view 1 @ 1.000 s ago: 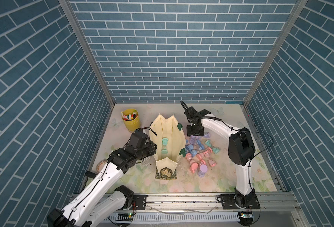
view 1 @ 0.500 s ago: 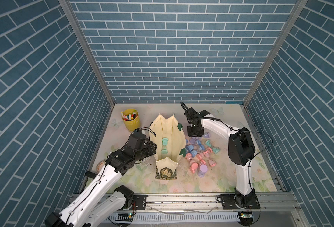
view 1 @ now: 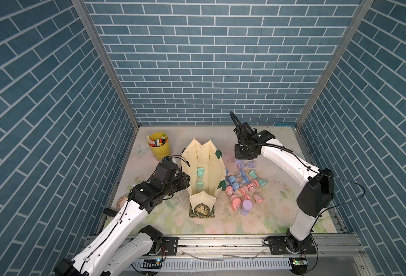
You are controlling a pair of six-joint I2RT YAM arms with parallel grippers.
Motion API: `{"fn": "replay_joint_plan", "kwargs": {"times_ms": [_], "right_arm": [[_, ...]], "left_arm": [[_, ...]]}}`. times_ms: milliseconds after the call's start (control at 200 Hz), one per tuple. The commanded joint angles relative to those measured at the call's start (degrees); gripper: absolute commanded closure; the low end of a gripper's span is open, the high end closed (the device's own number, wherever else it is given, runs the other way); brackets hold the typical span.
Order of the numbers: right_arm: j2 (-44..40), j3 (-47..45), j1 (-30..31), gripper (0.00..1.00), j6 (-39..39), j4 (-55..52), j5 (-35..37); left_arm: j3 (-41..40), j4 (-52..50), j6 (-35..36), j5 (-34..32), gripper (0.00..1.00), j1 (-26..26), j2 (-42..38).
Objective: Put the hourglass into the canvas bag
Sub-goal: Pick up the hourglass from the center of the board, then place the hourglass in the canvas bag.
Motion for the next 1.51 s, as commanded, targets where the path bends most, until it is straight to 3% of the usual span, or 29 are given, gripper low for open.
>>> {"fn": "replay_joint_plan", "kwargs": {"times_ms": [0,295,445,751,1046,1502], "right_arm": [[-6.9,-0.8,0.7,1.0,1.8,-0.6,2.2],[-14.7,4.2,9.6,1.0,-0.7,-1.3,3.1],[-14.4,5.7,14.3,1.0,-0.4,0.1,-0.7],[-8.8,9.5,21.8,1.0,0.7,0.1,-1.9],[-1.3,12.1,22.7,1.0,4.9,0.0,-7.9],[7.5,10.8,25.3,1.0,8.1,-0.5,-9.9]], "left_arm": [[1.8,-1.2,0.4,-0.5,0.56,-0.2,-0.3],[2.3,-1.7,-1.1,-0.6,0.62,-0.1,-0.2],[2.3,-1.5,-1.5,-0.1,0.69,-0.1,-0.2],[2.0,1.2,-1.8,2.0,0.85,-0.1,0.1],[0.4,3.7,-2.2,2.9,1.0,-0.1,-0.5],[-0.3,4.7,-2.2,3.1,1.0,-0.1,-0.3]]}}
